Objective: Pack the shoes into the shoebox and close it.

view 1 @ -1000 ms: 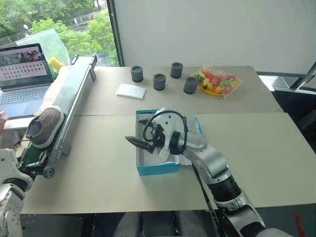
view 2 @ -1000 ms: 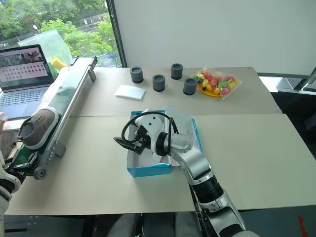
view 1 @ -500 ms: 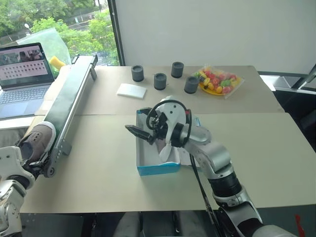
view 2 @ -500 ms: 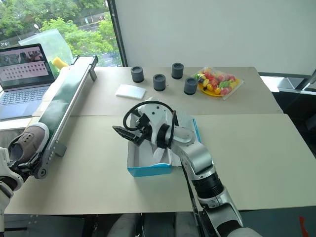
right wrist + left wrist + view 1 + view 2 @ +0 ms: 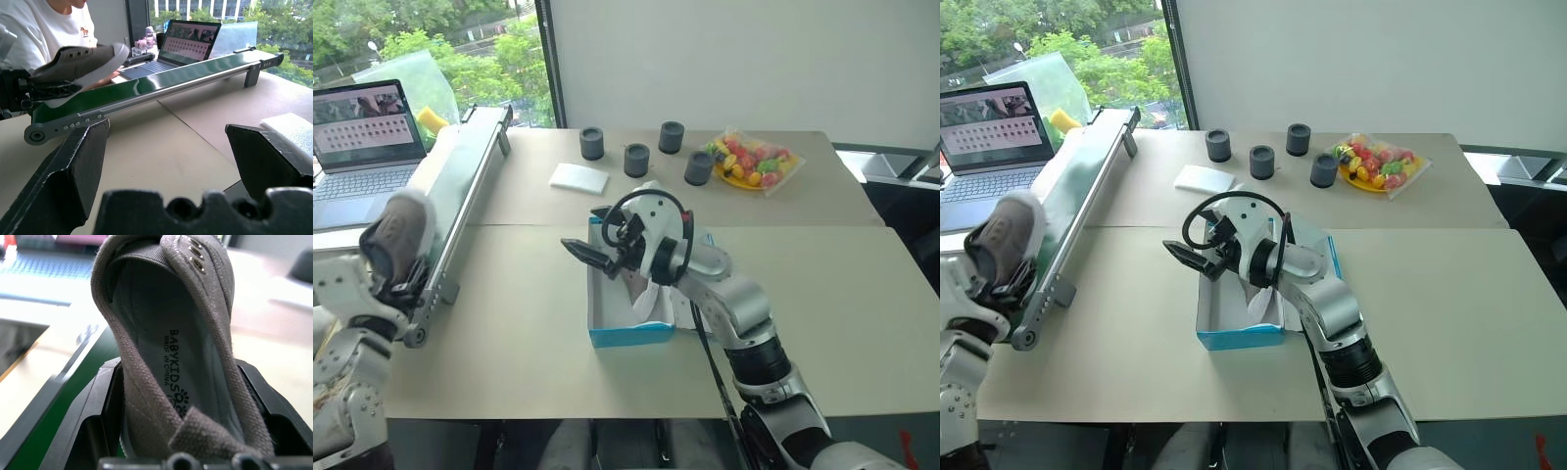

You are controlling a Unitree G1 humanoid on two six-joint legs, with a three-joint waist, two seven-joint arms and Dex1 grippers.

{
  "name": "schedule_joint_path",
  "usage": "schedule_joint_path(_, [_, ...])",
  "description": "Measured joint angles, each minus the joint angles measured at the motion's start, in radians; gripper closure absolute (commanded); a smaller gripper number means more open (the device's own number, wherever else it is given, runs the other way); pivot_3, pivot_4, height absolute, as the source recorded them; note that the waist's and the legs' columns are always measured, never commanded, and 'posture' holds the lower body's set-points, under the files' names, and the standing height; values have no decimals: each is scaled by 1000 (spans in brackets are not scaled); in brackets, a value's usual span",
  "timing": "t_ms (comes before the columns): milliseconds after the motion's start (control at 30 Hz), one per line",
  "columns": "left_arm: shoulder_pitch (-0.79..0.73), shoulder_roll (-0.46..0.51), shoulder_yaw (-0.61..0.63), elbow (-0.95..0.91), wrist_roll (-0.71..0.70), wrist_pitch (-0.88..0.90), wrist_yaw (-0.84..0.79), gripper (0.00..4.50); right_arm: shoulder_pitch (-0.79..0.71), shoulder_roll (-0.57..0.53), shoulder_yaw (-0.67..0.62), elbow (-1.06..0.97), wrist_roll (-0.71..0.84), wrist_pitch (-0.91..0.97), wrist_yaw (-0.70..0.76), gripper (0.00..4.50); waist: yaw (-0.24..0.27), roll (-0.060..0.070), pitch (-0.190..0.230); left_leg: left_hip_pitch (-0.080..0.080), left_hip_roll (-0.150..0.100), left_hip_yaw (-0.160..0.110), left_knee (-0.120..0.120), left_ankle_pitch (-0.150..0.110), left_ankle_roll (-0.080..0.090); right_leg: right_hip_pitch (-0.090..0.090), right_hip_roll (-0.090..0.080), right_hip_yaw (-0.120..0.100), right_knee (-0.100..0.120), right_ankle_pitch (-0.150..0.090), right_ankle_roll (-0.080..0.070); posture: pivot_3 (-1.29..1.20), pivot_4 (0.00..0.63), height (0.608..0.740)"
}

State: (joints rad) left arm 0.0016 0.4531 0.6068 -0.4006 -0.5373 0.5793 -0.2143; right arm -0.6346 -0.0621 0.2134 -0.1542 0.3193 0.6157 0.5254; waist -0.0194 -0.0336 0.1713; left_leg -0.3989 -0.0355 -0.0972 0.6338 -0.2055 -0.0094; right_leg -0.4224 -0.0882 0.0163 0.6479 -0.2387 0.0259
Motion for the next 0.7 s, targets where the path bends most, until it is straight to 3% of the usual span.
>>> schedule_joint_path(167, [-51, -65, -201, -154, -4, 76, 57, 1870, -123, 150, -297, 140, 263, 365, -158, 0, 0, 0, 0, 0, 1, 0, 0, 0, 0, 1, 3, 1, 0, 2, -1, 0, 150, 737])
schedule_joint_path(367, [-69, -110, -411, -198, 19, 117, 73, 1870, -160, 154, -538, 237, 566, 700, -305, 0, -3, 1, 1, -2, 1, 5, 0, 0, 0, -2, 4, 3, 0, 2, -1, 0, 150, 737])
schedule_joint_path(700, [-141, -155, -530, -203, 25, 124, 76, 1870, -195, 155, -580, 283, 725, 740, -476, 0, -21, 1, 1, -1, 5, 16, 1, 0, 1, 0, 8, 5, 0, 2, -2, 0, 150, 737])
